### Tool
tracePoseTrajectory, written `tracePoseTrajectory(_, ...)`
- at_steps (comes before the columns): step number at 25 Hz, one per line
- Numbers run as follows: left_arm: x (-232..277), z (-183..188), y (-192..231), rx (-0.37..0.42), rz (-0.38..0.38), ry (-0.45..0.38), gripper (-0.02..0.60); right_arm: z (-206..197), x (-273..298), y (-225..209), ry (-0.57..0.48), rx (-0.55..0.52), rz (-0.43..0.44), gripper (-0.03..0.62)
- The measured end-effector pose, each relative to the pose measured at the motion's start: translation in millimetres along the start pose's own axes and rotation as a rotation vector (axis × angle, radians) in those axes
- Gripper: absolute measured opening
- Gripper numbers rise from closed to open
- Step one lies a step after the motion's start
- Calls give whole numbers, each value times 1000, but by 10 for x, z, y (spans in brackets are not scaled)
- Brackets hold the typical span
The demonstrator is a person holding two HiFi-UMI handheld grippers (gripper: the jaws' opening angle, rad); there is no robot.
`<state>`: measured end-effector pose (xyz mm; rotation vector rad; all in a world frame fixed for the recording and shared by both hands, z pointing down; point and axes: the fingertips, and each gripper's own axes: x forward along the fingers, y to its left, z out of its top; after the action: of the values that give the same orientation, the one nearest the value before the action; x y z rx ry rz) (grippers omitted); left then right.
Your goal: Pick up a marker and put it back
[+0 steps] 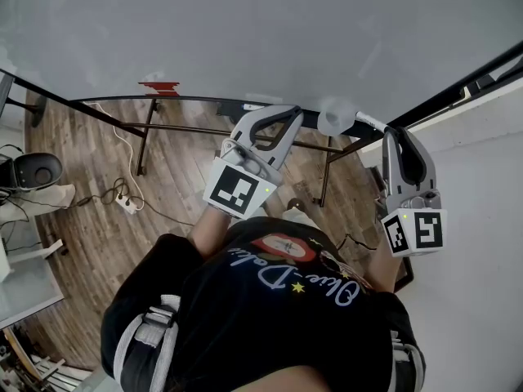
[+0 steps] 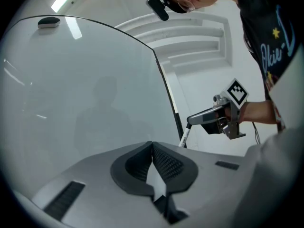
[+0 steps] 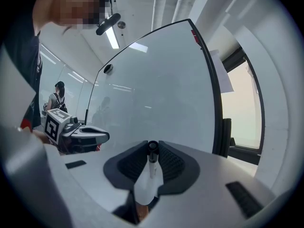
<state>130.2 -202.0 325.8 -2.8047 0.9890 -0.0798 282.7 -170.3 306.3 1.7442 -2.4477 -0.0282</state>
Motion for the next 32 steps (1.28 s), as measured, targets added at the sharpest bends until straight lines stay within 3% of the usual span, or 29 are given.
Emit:
tracePoseTrajectory(22, 13, -25, 8, 26, -11, -2, 3, -31, 49, 24, -2, 5, 10, 69)
tracePoseTrajectory(32, 14, -69, 38, -23, 8, 21, 3, 7, 72, -14, -12, 8, 7, 69)
